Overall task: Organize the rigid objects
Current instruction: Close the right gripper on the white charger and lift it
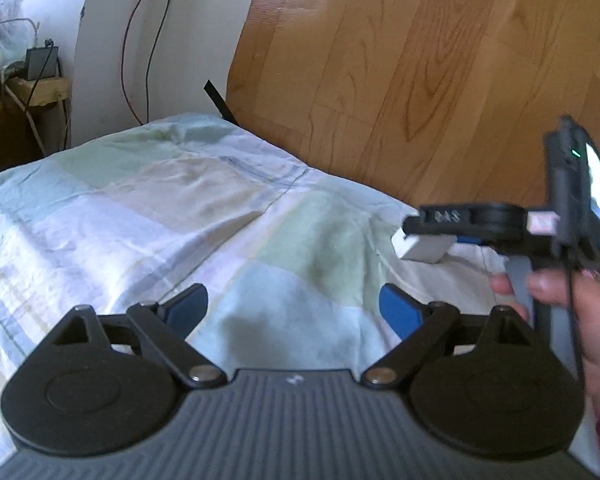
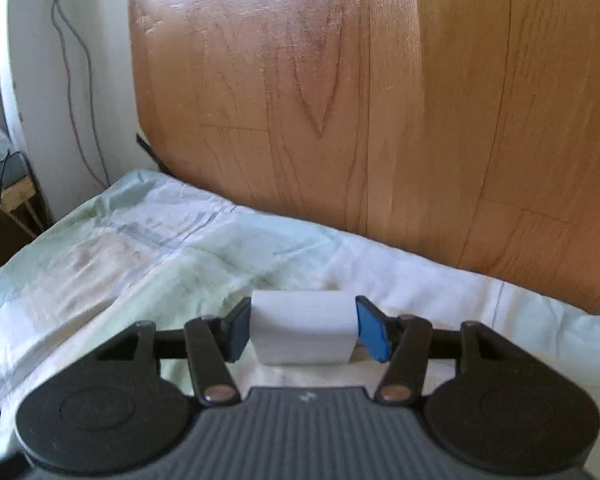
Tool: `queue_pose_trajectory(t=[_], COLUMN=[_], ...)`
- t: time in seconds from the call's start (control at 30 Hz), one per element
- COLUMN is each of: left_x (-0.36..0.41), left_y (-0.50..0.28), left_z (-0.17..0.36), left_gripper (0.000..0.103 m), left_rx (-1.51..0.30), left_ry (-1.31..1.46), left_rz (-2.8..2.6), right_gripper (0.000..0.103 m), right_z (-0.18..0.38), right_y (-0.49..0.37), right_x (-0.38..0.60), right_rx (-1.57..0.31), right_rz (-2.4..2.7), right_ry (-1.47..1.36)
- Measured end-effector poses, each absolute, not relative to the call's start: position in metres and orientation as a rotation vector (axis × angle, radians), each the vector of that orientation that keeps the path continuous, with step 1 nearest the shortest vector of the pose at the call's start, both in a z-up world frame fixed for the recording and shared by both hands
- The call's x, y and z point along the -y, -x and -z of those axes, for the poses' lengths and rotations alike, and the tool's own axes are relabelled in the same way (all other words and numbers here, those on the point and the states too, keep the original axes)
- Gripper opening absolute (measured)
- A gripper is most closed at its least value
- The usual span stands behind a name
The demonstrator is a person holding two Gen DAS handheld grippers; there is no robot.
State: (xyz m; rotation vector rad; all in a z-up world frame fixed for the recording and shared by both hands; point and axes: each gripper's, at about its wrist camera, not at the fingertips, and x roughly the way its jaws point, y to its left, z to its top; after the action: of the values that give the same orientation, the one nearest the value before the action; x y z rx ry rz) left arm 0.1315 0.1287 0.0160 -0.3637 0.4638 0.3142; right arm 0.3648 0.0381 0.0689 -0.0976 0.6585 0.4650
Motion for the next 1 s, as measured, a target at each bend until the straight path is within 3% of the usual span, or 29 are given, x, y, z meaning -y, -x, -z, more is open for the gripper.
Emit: queue_pose_trajectory(t=[0.3,0.63,1.0], left_x=[-0.126,-0.015,0.070], left_y=[-0.132,-0.108,-0.078], left_z=[-0.014,-0.019,-0.020], left_gripper=[0.091,0.091,0.092], left_rx=[-0.425,-0.535,-0.656], left_ry=[0.399,0.179,0.126], left_rz=[-0.114,0.477,0.761], right_gripper=[0.054,0.054,0.064], right_z=[-0.069,-0.067,-0.057], right_y=[-0.227,-0.058,-0.006], right_x=[0.037,0.163,0.218], right_rx=[-0.624,-0.580,-0.567], right_rz=[-0.524,-0.433,-0.370], right_ry=[0.057,0.089,-0.019])
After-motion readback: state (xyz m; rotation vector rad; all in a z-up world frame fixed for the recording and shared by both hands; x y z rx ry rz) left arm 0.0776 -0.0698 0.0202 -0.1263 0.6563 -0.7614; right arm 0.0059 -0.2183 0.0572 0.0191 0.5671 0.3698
